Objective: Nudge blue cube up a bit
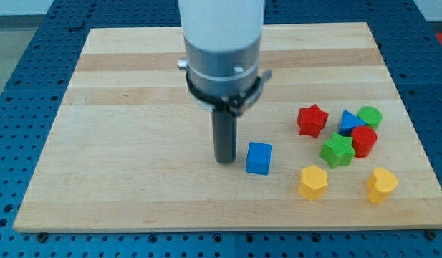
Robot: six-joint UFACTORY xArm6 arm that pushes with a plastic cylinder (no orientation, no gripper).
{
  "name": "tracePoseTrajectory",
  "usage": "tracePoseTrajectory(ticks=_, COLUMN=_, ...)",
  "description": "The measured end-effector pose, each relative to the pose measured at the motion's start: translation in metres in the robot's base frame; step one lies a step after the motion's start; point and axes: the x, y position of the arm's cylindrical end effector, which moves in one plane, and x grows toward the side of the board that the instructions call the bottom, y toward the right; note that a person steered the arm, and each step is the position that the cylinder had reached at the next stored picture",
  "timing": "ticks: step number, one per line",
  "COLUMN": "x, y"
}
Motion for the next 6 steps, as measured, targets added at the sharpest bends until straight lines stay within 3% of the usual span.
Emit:
tracePoseTrajectory(ticks=1, x=-0.038, y=-0.002)
tracePoseTrajectory(ticks=3, x=0.067, y=-0.019)
tracePoseTrajectory(ticks=4, x=0.092, y=0.022)
tracePoseTrajectory(ticks=6, x=-0.012, y=0.110)
